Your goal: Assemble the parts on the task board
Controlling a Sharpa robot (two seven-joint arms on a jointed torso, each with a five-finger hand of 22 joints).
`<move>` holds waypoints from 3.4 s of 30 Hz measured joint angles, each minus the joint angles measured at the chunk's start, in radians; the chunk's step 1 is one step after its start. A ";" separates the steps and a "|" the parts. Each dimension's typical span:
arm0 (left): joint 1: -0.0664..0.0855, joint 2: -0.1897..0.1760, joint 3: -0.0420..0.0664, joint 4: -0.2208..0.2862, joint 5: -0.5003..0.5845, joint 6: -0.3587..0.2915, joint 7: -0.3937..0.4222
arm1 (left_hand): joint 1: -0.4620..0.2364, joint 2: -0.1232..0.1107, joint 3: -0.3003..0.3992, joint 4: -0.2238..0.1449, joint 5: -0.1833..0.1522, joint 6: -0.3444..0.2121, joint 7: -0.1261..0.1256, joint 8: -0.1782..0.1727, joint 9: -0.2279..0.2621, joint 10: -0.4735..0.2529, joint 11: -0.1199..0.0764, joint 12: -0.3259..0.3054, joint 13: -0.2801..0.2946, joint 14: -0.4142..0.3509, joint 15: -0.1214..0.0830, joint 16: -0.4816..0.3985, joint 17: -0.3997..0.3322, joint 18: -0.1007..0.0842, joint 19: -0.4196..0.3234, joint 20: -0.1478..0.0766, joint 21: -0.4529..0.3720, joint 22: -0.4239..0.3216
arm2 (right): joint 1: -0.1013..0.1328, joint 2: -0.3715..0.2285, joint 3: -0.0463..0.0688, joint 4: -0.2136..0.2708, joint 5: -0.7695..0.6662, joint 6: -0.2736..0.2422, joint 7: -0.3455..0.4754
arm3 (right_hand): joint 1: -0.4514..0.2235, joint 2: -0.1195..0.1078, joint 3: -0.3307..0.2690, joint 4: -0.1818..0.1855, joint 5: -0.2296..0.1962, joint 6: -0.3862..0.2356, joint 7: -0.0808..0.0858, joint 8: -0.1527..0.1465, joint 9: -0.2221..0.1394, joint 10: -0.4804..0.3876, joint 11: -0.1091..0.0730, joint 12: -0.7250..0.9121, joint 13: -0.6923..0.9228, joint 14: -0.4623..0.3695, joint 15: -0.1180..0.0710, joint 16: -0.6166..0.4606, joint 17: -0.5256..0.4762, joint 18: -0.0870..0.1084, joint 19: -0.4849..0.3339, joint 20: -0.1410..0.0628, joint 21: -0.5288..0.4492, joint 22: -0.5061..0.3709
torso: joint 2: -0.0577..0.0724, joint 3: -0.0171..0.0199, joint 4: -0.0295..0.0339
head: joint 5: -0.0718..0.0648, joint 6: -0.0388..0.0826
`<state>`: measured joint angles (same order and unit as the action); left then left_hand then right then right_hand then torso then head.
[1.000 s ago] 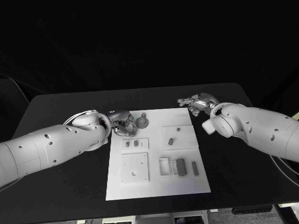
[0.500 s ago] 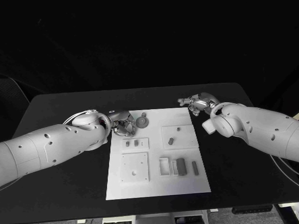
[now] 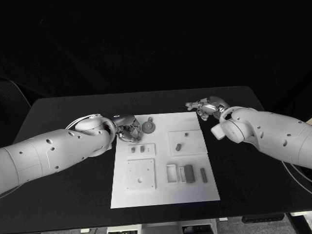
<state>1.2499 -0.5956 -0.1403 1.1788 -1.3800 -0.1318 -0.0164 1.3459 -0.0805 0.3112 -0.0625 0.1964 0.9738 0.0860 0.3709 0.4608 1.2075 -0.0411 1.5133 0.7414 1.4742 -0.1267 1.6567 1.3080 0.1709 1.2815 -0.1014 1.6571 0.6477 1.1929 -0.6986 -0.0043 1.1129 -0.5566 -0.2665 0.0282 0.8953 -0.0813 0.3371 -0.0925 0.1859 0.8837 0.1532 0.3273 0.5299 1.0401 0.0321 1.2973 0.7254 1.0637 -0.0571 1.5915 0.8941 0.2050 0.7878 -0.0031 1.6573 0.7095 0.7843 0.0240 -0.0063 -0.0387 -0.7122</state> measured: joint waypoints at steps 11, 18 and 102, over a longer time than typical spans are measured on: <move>-0.001 0.009 -0.001 -0.008 -0.001 0.010 0.000 | 0.000 0.000 0.003 -0.003 0.000 0.002 0.002 -0.003 -0.001 0.000 0.000 0.000 0.000 0.000 0.000 0.000 0.000 0.000 0.000 0.000 0.000 0.000 | 0.000 0.001 0.000 0.000 0.000 0.000 0.000 | 0.000 0.000 0.000 0.000 0.000 0.000 0.000 0.000 0.000 0.000 0.000 0.000 -0.001 0.001 0.001 0.000 0.000 0.000 0.000 0.000 0.000 0.001 | 0.000 0.0004 -0.0003 | -0.002 -0.001; 0.000 0.012 -0.002 -0.013 -0.002 0.013 -0.001 | 0.000 0.000 0.005 -0.001 0.000 0.002 0.002 0.000 -0.001 0.000 0.000 0.000 0.000 0.000 0.000 0.000 0.000 0.000 0.000 0.000 0.000 0.000 | 0.000 0.000 0.000 0.000 0.000 0.000 0.000 | 0.000 0.000 0.000 0.000 0.000 0.000 0.000 0.000 0.000 0.001 -0.001 0.000 -0.001 0.001 0.002 -0.002 -0.001 0.000 0.000 0.000 0.000 0.001 | 0.000 0.0010 -0.0006 | -0.002 -0.002; -0.002 -0.021 -0.007 -0.010 0.030 0.015 0.008 | -0.013 -0.039 -0.010 -0.026 -0.004 -0.083 0.007 -0.066 -0.036 -0.006 -0.002 -0.008 0.006 -0.004 0.000 0.000 -0.001 0.001 -0.002 0.002 0.000 0.023 | 0.000 0.000 0.000 -0.008 0.001 0.000 0.000 | 0.000 0.000 0.000 0.000 0.000 0.001 0.002 0.000 0.000 0.007 0.000 0.000 -0.004 0.009 0.001 -0.005 -0.003 0.000 0.005 -0.002 0.000 0.001 | 0.000 -0.0002 0.0000 | -0.006 -0.001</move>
<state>1.2475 -0.6166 -0.1472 1.1683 -1.3500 -0.1167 -0.0083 1.3328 -0.1198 0.3016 -0.0885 0.1926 0.8911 0.0928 0.3050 0.4250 1.2020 -0.0426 1.5055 0.7475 1.4702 -0.1268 1.6567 1.3073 0.1719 1.2795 -0.0992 1.6571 0.6707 1.1926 -0.6983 -0.0043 1.1047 -0.5552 -0.2665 0.0285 0.8953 -0.0814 0.3371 -0.0925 0.1859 0.8852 0.1547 0.3273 0.5300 1.0473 0.0322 1.2973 0.7218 1.0725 -0.0559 1.5868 0.8908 0.2052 0.7931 -0.0047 1.6573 0.7107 0.7842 0.0238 -0.0063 -0.0447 -0.7130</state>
